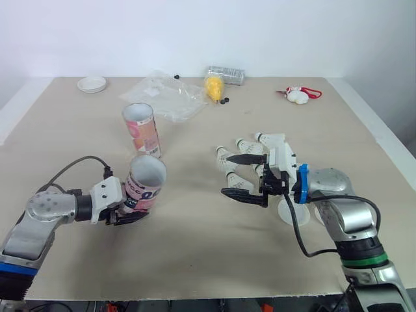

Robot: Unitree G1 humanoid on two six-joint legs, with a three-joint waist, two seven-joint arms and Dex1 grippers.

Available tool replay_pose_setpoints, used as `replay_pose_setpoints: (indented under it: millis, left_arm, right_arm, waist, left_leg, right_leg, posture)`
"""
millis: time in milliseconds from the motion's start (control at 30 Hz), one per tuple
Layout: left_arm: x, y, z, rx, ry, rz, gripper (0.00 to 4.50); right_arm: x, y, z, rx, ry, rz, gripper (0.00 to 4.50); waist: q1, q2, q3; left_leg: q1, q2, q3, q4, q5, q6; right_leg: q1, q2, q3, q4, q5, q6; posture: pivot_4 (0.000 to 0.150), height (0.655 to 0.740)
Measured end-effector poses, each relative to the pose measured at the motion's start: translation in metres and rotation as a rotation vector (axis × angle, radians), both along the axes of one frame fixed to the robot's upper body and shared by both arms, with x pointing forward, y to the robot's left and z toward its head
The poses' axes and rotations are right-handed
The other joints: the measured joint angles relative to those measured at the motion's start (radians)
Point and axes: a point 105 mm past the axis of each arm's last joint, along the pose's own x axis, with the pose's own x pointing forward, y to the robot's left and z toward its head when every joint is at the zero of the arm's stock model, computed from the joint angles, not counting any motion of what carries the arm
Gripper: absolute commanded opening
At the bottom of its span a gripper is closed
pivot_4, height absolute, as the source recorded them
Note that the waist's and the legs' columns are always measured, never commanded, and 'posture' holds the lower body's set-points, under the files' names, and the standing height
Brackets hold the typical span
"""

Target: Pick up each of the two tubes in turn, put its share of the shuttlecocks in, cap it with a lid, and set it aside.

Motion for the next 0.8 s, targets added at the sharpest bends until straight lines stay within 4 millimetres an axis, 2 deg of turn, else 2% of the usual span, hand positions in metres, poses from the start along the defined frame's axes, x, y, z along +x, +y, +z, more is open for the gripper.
replay_pose_setpoints:
  millis: [167, 300, 400, 467, 600, 700, 800]
  left_arm:
    - [0.003, -0.013, 0.008, 0.121, 0.056, -0.128, 3.11]
    - [0.006, -0.022, 0.015, 0.187, 0.097, -0.2, 3.11]
    - [0.005, -0.031, 0.014, 0.195, 0.134, -0.238, 3.11]
    - [0.003, -0.033, 0.012, 0.195, 0.148, -0.249, 3.11]
    - [0.002, -0.034, 0.011, 0.219, 0.166, -0.26, 3.11]
    - [0.002, -0.035, 0.011, 0.237, 0.17, -0.268, 3.11]
    - [0.004, -0.036, 0.013, 0.245, 0.177, -0.266, 3.11]
  right_arm:
    - [-0.013, -0.003, 0.005, 0.019, 0.021, -0.022, 4.5]
    - [-0.043, -0.009, 0.004, 0.016, 0.148, 0.011, 4.5]
    - [-0.058, -0.001, -0.001, 0.029, 0.24, 0.005, 4.5]
    - [-0.056, -0.001, -0.005, 0.042, 0.268, -0.041, 4.5]
    - [-0.04, -0.006, -0.023, 0.083, 0.342, -0.263, 4.5]
    - [-0.034, -0.008, -0.027, 0.094, 0.37, -0.355, 4.5]
    - [-0.039, -0.003, -0.028, 0.101, 0.398, -0.388, 4.5]
  waist:
    - [-0.003, 0.0, 0.0]
    - [-0.002, 0.001, 0.001]
    - [-0.006, 0.0, 0.001]
    - [-0.007, 0.0, 0.001]
    - [-0.006, 0.0, 0.001]
    - [-0.006, 0.0, 0.001]
    - [-0.005, 0.0, 0.001]
  left_leg:
    - [-0.002, 0.0, 0.0, 0.0, 0.0, 0.0]
    - [-0.004, 0.0, -0.001, 0.0, -0.001, 0.002]
    - [-0.005, 0.0, -0.001, 0.001, -0.002, 0.003]
    - [-0.004, 0.0, -0.001, 0.002, -0.002, 0.003]
    - [-0.005, 0.001, -0.001, 0.004, -0.002, 0.004]
    - [-0.005, 0.001, -0.001, 0.005, -0.002, 0.004]
    - [-0.005, 0.001, -0.001, 0.005, -0.002, 0.004]
  right_leg:
    - [-0.002, 0.0, 0.0, 0.0, 0.0, 0.0]
    - [-0.003, 0.0, 0.0, 0.001, 0.0, -0.004]
    - [-0.003, 0.001, 0.0, 0.001, 0.0, -0.003]
    - [-0.003, 0.001, 0.0, 0.001, -0.001, -0.002]
    - [-0.003, 0.001, 0.0, 0.002, -0.001, 0.0]
    - [-0.003, 0.002, 0.001, 0.002, 0.0, 0.001]
    - [-0.003, 0.002, 0.0, 0.002, 0.0, 0.001]
  posture:
    - [0.15, 0.74]
    - [0.15, 0.74]
    - [0.15, 0.74]
    - [0.15, 0.74]
    - [0.15, 0.74]
    - [0.15, 0.74]
    - [0.15, 0.74]
